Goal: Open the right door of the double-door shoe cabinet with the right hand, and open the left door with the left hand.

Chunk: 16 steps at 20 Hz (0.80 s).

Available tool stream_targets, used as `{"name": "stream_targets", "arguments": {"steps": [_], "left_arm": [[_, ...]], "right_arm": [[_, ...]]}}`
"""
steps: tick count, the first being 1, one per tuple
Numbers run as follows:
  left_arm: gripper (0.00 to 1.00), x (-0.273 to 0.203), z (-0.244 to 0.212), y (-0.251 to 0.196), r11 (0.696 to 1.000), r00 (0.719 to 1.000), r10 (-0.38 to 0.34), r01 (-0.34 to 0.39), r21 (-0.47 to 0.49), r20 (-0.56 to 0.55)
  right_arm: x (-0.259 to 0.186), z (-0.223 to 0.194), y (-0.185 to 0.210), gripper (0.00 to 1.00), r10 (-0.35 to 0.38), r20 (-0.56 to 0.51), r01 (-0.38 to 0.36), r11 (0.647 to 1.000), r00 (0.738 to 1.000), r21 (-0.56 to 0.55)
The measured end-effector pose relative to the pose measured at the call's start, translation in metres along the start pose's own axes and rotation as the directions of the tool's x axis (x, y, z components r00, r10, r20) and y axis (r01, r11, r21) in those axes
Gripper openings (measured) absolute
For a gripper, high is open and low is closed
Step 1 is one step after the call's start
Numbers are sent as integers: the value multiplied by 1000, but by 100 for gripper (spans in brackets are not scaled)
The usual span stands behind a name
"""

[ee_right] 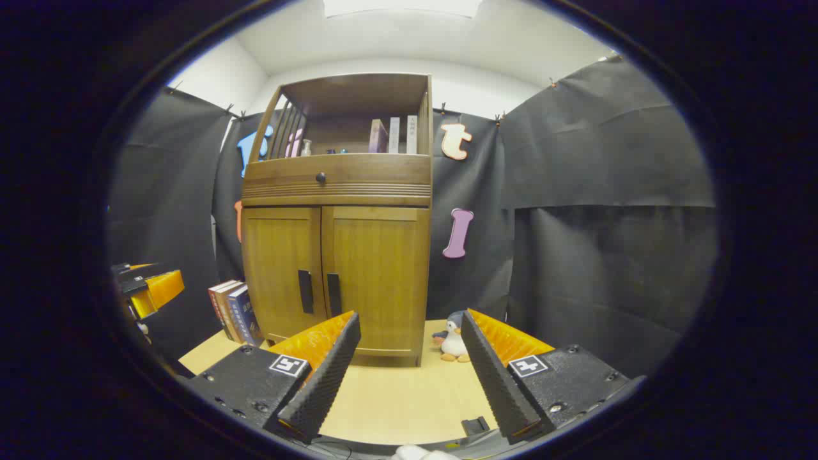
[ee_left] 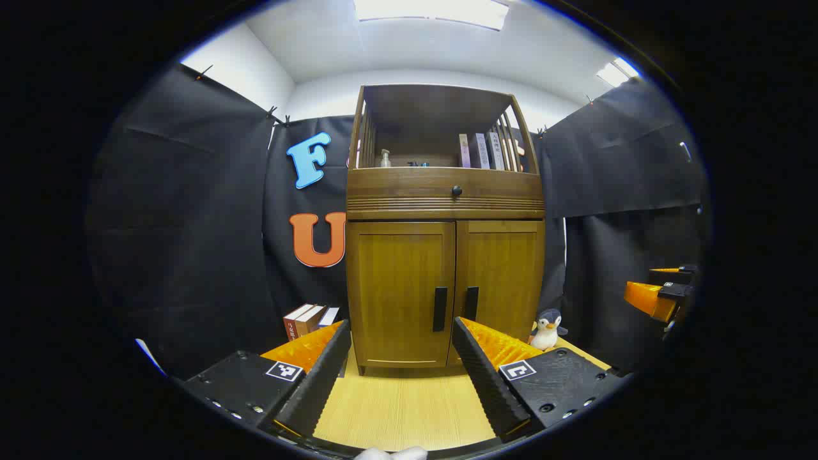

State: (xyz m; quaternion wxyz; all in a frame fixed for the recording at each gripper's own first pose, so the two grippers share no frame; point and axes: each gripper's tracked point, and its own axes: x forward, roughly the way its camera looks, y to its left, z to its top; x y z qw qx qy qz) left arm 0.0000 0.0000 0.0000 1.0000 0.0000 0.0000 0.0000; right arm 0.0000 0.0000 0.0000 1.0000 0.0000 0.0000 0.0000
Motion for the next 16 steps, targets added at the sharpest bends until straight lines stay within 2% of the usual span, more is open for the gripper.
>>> {"name": "stream_targets", "arguments": {"steps": [1, 2, 3, 4, 5, 6, 8, 9, 10, 11, 12, 16], "left_arm": [[96, 0, 1, 1, 1000, 1000, 1, -1, -3, -2], [100, -2, -2, 3, 1000, 1000, 3, -3, -2, -4], [96, -1, -2, 5, 1000, 1000, 5, -5, 1, -6], [100, 0, -2, 6, 1000, 1000, 4, -4, 4, -6], [100, -1, -3, 7, 1000, 1000, 0, 0, 8, -8], [96, -1, -2, 8, 1000, 1000, 1, -1, 13, -6], [96, -3, -1, 9, 1000, 1000, 1, -1, 20, -4], [100, -3, -1, 10, 1000, 1000, 1, -1, 23, -2], [96, -3, -2, 11, 1000, 1000, -1, 1, 23, -4], [100, -4, -2, 11, 1000, 1000, -3, 3, 20, -6], [96, -5, -1, 12, 1000, 1000, -4, 4, 17, -7], [96, -9, -2, 19, 1000, 1000, -4, 4, 19, -14]], "right_arm": [[0, 1, 2, 100, 2, 4, -2, 1000, 1000, -2], [0, 2, 4, 100, 2, 4, -2, 1000, 1000, -4], [-2, 2, 7, 100, 2, 3, -2, 1000, 1000, -2], [-2, 4, 9, 100, 4, 6, -4, 1000, 1000, 3], [0, 3, 8, 100, 4, 6, -4, 1000, 1000, 9], [1, 3, 9, 100, 4, 7, -5, 1000, 1000, 11], [1, 3, 12, 100, 7, 1, -7, 1000, 1000, 9], [2, 1, 12, 100, 5, 0, -5, 1000, 1000, 14], [2, 2, 12, 99, 6, 2, -6, 1000, 1000, 23], [3, 2, 13, 100, 2, 2, -2, 1000, 1000, 23], [4, 2, 12, 100, -4, 2, 4, 1000, 1000, 18], [12, -3, 10, 99, -24, 6, 24, 1000, 1000, 3]]}}
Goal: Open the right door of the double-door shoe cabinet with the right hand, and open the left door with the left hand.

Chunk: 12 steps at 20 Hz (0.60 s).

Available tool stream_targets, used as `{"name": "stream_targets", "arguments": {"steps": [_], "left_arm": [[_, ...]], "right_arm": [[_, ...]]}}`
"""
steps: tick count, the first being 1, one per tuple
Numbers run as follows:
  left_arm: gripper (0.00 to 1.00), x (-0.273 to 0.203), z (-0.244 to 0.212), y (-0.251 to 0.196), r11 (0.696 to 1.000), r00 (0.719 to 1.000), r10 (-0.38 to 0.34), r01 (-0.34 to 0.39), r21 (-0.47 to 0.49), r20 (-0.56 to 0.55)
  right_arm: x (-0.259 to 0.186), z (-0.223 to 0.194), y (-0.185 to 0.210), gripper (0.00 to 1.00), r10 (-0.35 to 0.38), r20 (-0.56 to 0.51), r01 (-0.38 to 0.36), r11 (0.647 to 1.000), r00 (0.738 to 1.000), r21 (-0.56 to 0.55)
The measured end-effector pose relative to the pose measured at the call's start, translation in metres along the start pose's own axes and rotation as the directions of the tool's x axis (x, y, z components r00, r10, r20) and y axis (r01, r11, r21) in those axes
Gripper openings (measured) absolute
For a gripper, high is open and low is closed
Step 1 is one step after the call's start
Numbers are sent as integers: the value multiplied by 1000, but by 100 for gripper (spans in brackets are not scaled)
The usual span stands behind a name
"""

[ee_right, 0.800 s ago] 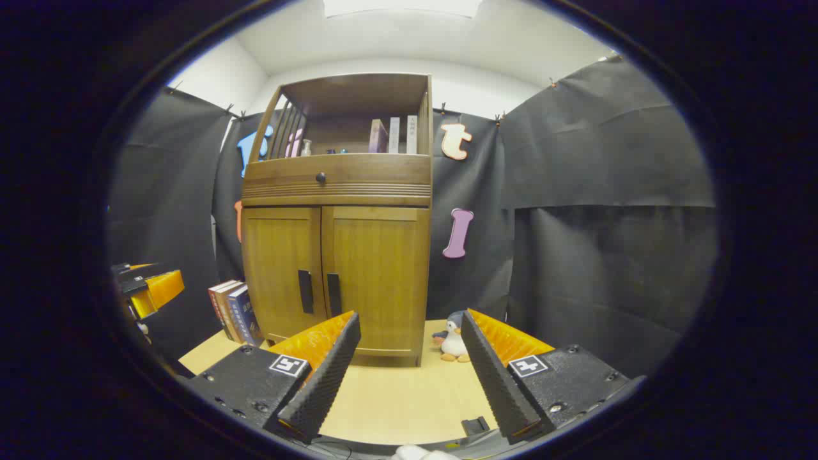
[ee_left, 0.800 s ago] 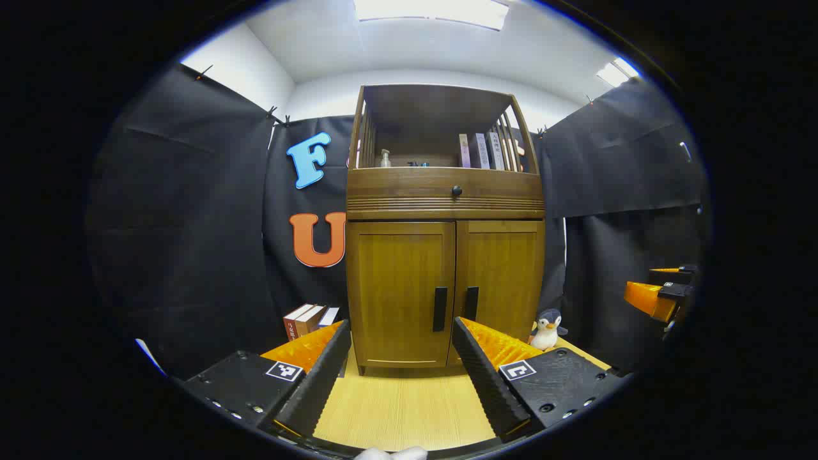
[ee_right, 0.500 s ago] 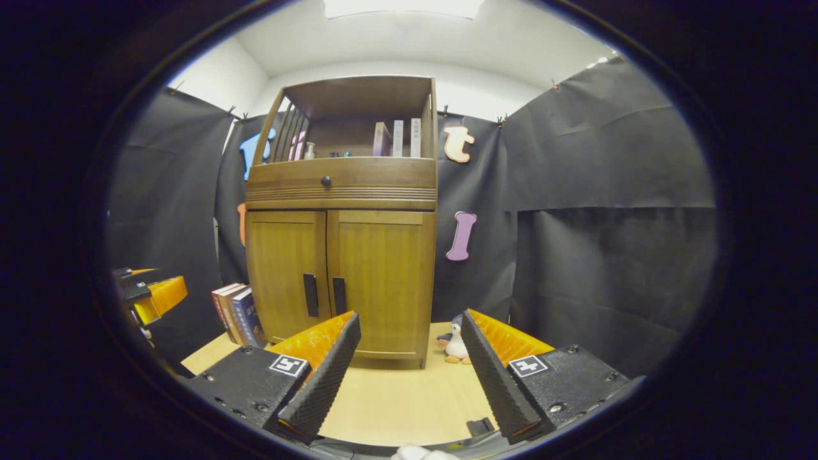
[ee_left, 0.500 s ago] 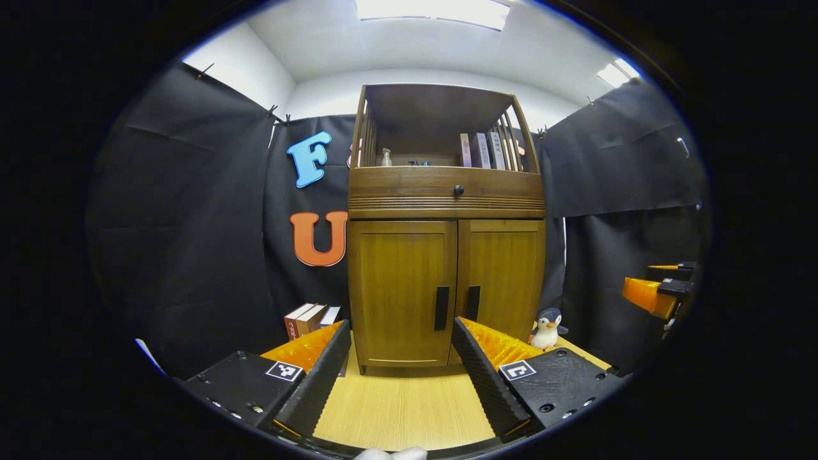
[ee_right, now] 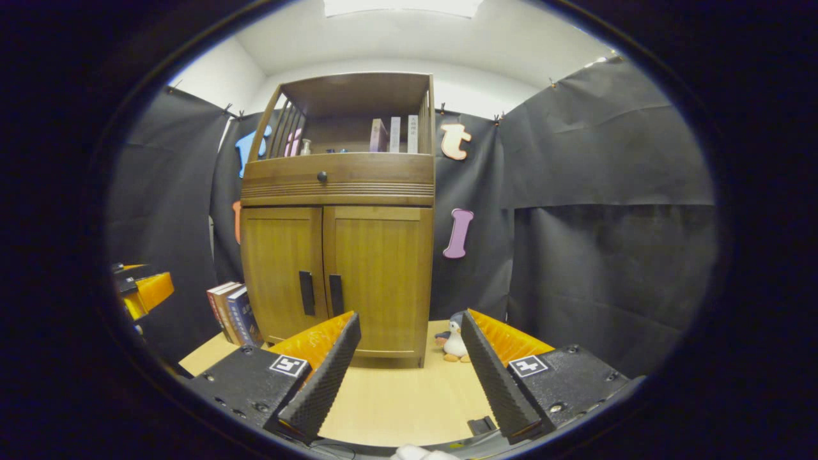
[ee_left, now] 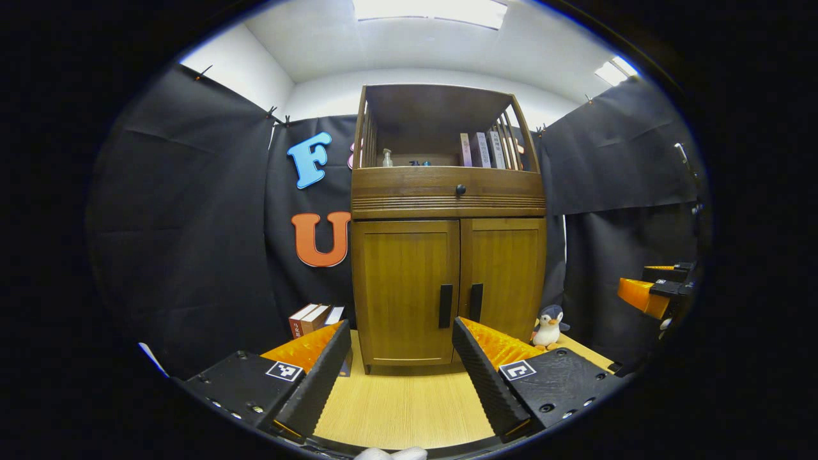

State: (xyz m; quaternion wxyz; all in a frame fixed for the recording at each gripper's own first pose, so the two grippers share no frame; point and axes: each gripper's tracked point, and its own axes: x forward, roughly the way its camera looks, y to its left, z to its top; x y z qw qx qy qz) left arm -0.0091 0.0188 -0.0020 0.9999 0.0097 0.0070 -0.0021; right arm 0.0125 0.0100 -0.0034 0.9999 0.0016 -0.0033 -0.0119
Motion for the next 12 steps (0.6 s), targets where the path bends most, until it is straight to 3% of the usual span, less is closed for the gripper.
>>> {"name": "stream_targets", "arguments": {"steps": [3, 4, 6, 11, 12], "left_arm": [[96, -5, 1, 4, 1000, 1000, -12, 12, 2, -5], [100, -6, 0, 5, 1000, 1000, -12, 12, 1, -8], [96, -9, -1, 7, 1000, 1000, -9, 9, -2, -11], [96, -6, 2, 21, 999, 999, 44, -44, 31, 1], [100, -5, 2, 22, 998, 999, 50, -50, 29, 0]], "right_arm": [[19, 0, 4, 100, -11, 19, 11, 1000, 1000, -13], [28, -2, 6, 99, -12, 21, 13, 1000, 1000, -20], [48, -6, 15, 99, -11, 20, 11, 1000, 1000, -28], [122, -24, 58, 100, 47, 7, -47, 996, 999, -72], [138, -27, 69, 99, 62, 3, -62, 996, 998, -70]]}}
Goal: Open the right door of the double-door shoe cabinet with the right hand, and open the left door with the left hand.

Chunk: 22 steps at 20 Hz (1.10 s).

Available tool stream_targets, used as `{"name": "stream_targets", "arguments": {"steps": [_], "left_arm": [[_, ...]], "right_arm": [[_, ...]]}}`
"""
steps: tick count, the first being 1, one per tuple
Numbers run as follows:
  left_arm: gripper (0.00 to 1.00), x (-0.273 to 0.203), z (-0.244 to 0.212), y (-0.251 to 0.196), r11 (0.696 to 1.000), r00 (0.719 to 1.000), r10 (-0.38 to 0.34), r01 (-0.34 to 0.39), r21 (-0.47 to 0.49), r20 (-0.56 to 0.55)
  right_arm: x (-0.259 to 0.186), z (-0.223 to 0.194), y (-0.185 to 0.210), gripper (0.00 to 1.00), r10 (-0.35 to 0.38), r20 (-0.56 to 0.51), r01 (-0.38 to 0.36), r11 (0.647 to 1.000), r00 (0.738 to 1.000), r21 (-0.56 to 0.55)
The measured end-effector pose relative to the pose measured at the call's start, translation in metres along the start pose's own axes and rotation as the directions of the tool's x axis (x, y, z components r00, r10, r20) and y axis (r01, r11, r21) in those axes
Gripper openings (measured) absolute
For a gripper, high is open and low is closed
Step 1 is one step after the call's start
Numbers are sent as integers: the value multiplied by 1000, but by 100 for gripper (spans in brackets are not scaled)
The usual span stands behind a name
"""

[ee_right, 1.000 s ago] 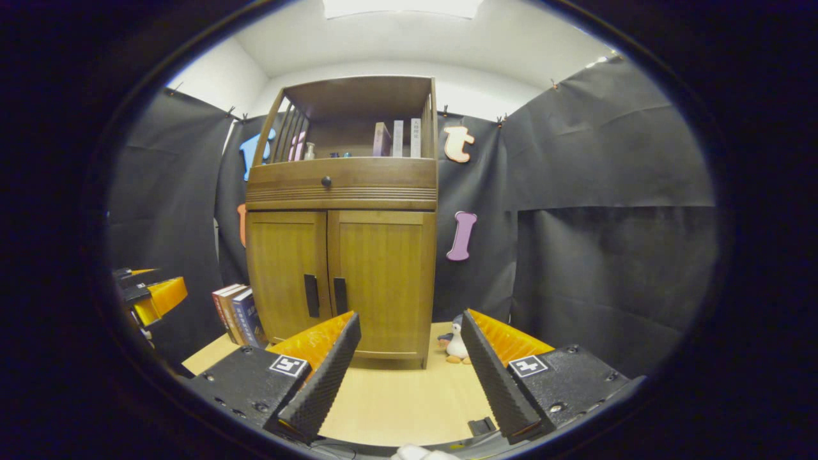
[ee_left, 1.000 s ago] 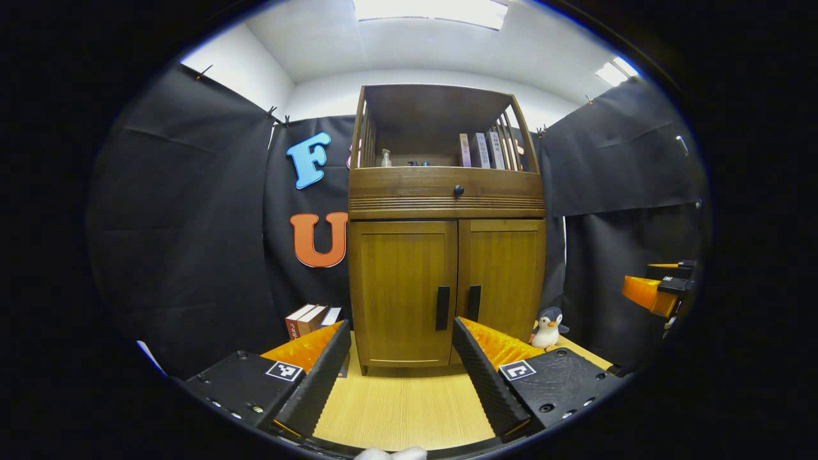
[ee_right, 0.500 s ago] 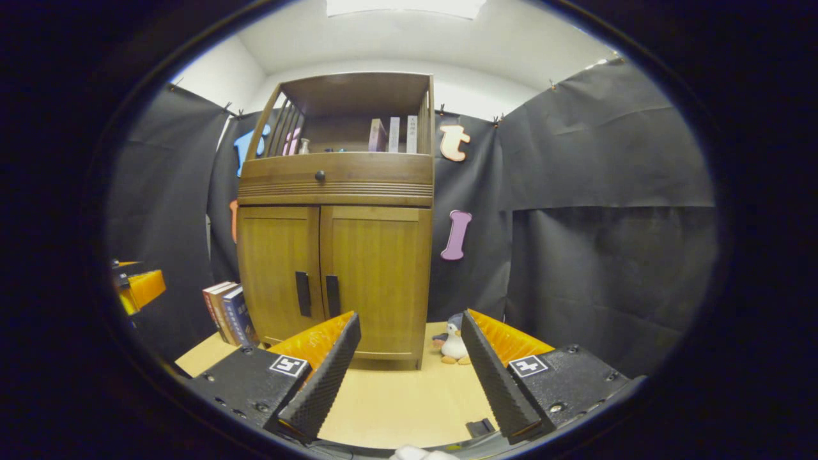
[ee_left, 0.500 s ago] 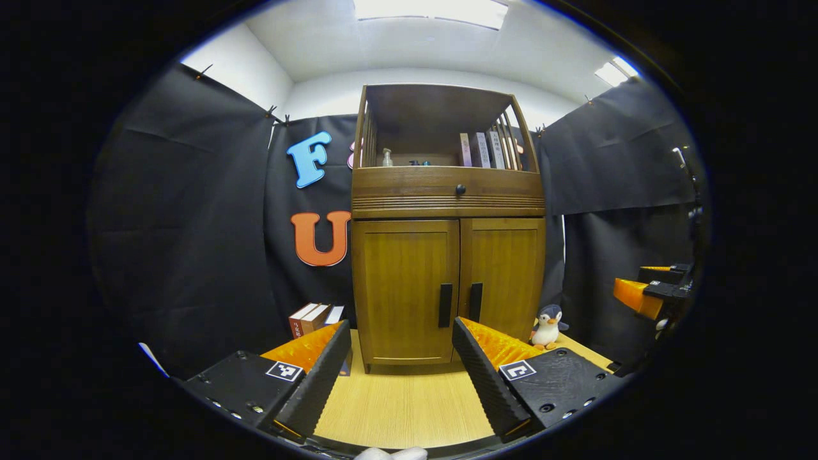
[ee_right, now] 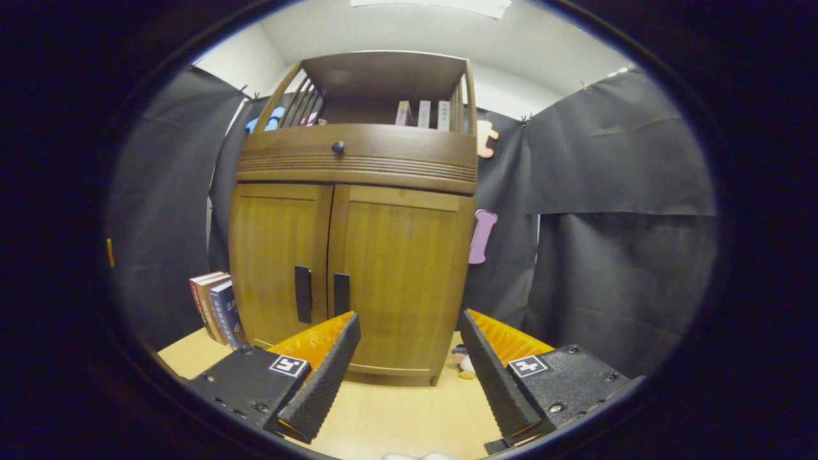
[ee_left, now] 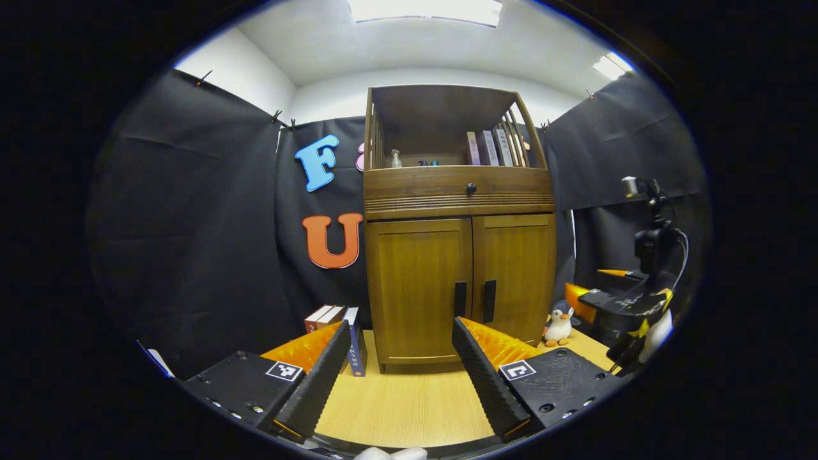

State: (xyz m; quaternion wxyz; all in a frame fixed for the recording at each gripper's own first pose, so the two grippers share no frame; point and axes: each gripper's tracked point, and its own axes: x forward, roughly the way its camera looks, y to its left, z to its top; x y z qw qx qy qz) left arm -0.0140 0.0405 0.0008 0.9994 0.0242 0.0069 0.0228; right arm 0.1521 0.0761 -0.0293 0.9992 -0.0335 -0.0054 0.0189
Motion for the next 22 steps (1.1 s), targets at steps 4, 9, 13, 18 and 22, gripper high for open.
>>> {"name": "stream_targets", "arguments": {"steps": [4, 9, 13, 18, 22], "left_arm": [[96, 5, -1, 9, 999, 999, 36, -37, -24, -28], [96, 9, -8, 28, 994, 993, 106, -107, -22, -58], [96, 13, -14, 39, 989, 986, 148, -150, -16, -75], [96, 13, -16, 40, 987, 984, 154, -157, -35, -85], [96, 13, -15, 41, 986, 984, 160, -162, -25, -73]], "right_arm": [[66, -5, 50, 99, 72, -29, -72, 997, 997, 10], [141, -16, 89, 99, 108, -73, -108, 994, 991, 5], [181, -32, 101, 87, 123, -125, -120, 992, 984, 38], [204, -51, 108, 68, 136, -180, -121, 988, 974, 91], [210, -62, 116, 50, 163, -214, -138, 982, 963, 129]]}}
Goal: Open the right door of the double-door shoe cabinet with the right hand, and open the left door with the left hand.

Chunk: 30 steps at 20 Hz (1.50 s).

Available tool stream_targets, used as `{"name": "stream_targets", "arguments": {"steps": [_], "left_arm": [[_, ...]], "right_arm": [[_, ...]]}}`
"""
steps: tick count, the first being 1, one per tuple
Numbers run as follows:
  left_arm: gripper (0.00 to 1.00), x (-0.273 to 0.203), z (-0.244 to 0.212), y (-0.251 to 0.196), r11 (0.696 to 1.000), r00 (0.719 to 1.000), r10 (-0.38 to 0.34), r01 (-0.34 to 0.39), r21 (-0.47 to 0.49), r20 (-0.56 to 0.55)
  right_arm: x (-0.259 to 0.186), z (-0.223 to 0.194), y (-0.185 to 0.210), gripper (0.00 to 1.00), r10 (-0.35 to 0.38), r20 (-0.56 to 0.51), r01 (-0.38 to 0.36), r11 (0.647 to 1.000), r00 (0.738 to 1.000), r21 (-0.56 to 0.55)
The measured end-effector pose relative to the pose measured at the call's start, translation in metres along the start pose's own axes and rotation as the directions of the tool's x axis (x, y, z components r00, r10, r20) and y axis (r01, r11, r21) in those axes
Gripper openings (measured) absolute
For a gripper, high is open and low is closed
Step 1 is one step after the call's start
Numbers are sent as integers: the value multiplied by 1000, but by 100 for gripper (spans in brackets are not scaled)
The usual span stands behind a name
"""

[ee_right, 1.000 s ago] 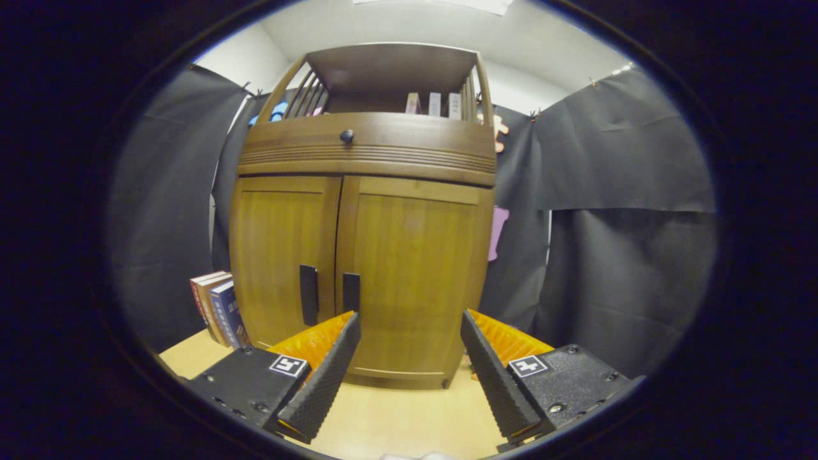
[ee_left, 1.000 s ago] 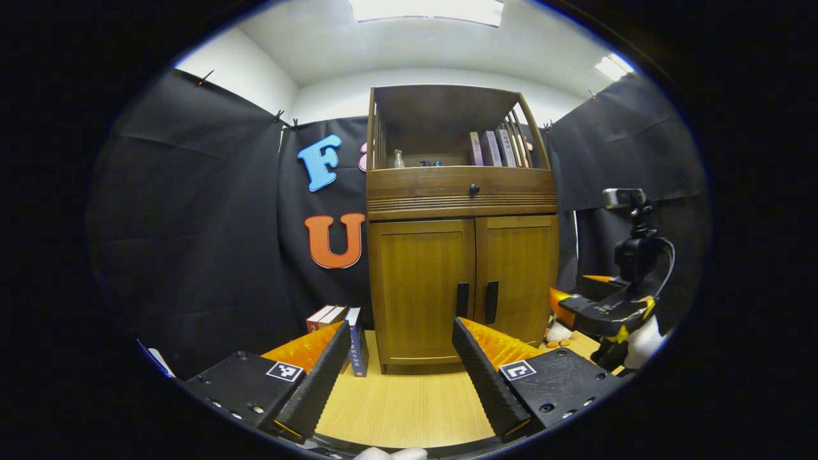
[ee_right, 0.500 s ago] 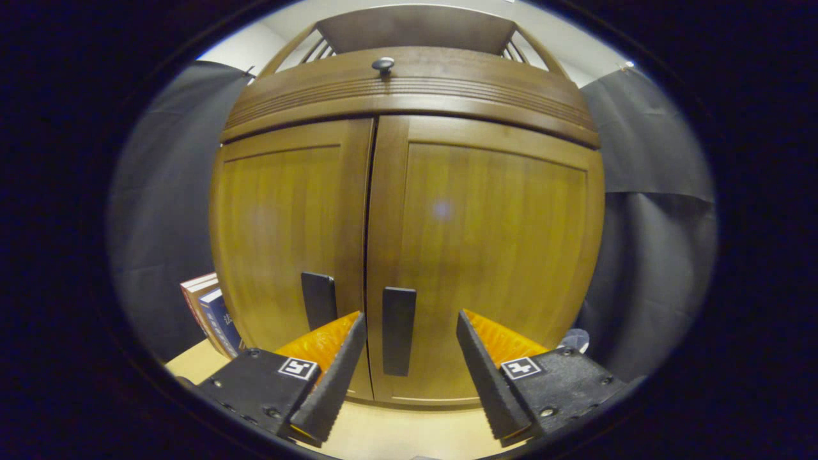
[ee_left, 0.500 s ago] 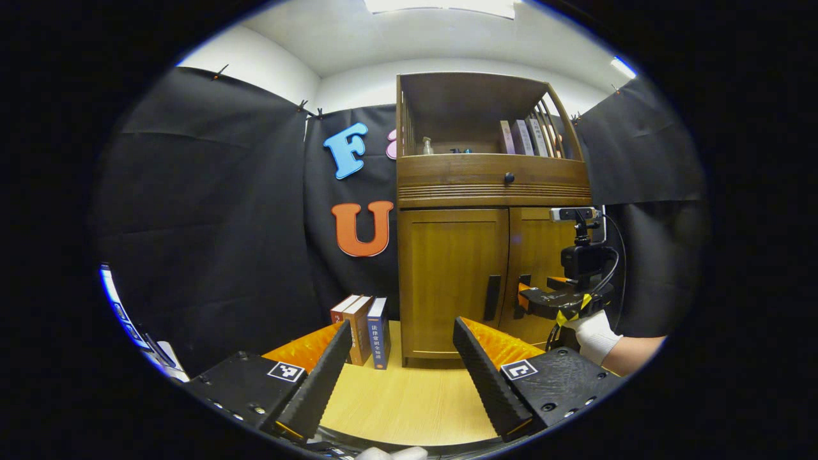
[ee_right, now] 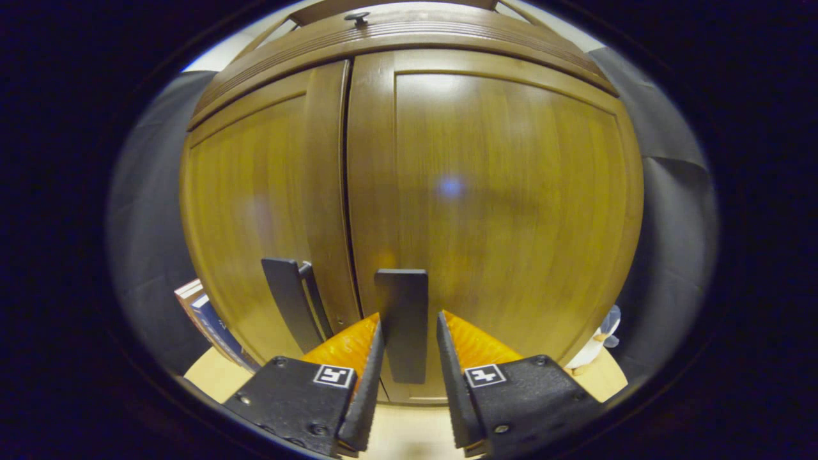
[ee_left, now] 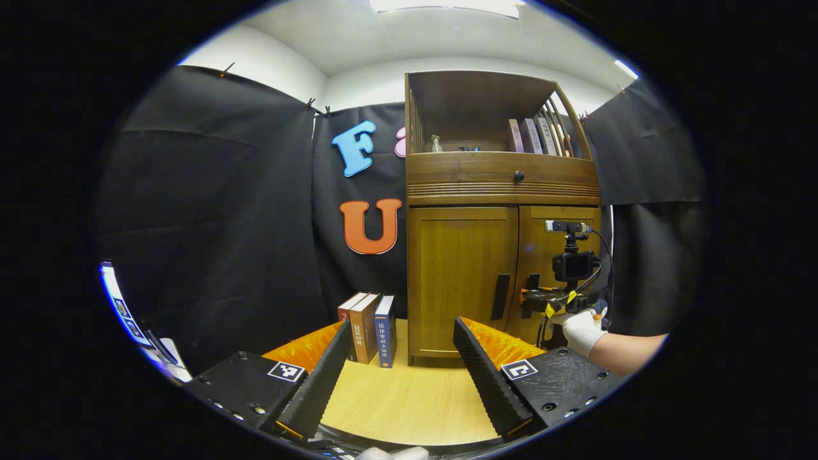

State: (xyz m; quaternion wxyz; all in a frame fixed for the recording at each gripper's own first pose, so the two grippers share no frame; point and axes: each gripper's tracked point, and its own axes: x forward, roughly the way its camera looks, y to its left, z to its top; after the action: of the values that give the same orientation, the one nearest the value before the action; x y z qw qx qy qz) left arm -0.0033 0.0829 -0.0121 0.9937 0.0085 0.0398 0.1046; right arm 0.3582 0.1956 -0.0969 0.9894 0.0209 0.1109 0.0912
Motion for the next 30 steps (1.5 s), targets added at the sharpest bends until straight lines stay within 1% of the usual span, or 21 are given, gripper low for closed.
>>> {"name": "stream_targets", "arguments": {"steps": [1, 2, 3, 4, 5, 7, 10, 11, 12, 13, 16, 19, 20, 21, 22, 23, 24, 26, 27, 28, 30], "left_arm": [[96, -1, 0, 0, 1000, 1000, 1, -1, 0, -1], [96, -2, 0, 0, 1000, 1000, 2, -2, -2, -2], [96, -3, 0, 0, 1000, 1000, 1, -1, -5, -5], [100, -4, 0, 1, 1000, 1000, -1, 1, -7, 0], [96, -5, 2, 1, 1000, 1000, 0, 0, -7, 5], [96, -5, 2, 2, 1000, 1000, 2, -2, -6, 14], [95, -13, -3, 1, 1000, 1000, -10, 10, -12, 4], [100, -18, -5, 1, 1000, 1000, -16, 16, -9, 3], [100, -23, -8, 3, 1000, 1000, -24, 24, -3, -3], [95, -27, -8, 4, 1000, 1000, -31, 32, 1, -3], [95, -29, -4, 0, 998, 999, -52, 52, 19, 13], [95, -34, -7, -6, 997, 997, -78, 77, 30, 13], [100, -36, -8, -9, 996, 996, -88, 87, 30, 13], [95, -38, -8, -11, 995, 995, -100, 100, 31, 9], [95, -40, -9, -16, 993, 993, -117, 117, 33, 7], [100, -42, -9, -20, 991, 991, -131, 131, 37, 9], [95, -43, -9, -23, 989, 989, -146, 145, 41, 10], [95, -44, -12, -33, 984, 985, -171, 170, 47, 8], [100, -43, -13, -38, 982, 983, -185, 184, 50, 8], [95, -43, -15, -43, 980, 981, -194, 193, 55, 7], [95, -42, -16, -59, 975, 977, -215, 215, 55, 3]], "right_arm": [[0, 0, 2, 46, -5, 0, 5, 1000, 1000, 2], [2, 0, 1, 37, -11, -8, 11, 1000, 1000, -10], [3, -1, -1, 35, -11, -12, 11, 1000, 1000, -17], [2, -1, -1, 33, -3, -22, 2, 1000, 1000, -23], [-4, -1, 0, 32, 9, -34, -10, 1000, 999, -25], [-15, -5, -1, 31, 32, -41, -34, 999, 999, -40], [-42, -13, -7, 30, 55, -45, -57, 997, 997, -48], [-51, -17, -9, 30, 60, -45, -62, 997, 997, -49], [-61, -19, -12, 30, 64, -46, -66, 996, 997, -53], [-71, -21, -16, 30, 66, -48, -69, 996, 997, -55], [-100, -28, -27, 29, 67, -44, -70, 996, 997, -52], [-131, -34, -45, 29, 52, -38, -54, 998, 998, -44], [-141, -36, -52, 29, 45, -37, -47, 998, 998, -40], [-150, -39, -60, 29, 38, -36, -39, 999, 999, -33], [-160, -40, -67, 29, 29, -32, -29, 999, 999, -25], [-168, -43, -74, 29, 16, -30, -17, 1000, 999, -17], [-177, -44, -84, 27, 0, -26, 0, 1000, 1000, -12], [-194, -47, -107, 25, -31, -23, 32, 999, 999, 4], [-201, -49, -117, 24, -45, -22, 45, 999, 999, 22], [-207, -50, -126, 21, -54, -22, 55, 998, 998, 42], [-218, -52, -144, 17, -66, -20, 67, 996, 998, 56]]}}
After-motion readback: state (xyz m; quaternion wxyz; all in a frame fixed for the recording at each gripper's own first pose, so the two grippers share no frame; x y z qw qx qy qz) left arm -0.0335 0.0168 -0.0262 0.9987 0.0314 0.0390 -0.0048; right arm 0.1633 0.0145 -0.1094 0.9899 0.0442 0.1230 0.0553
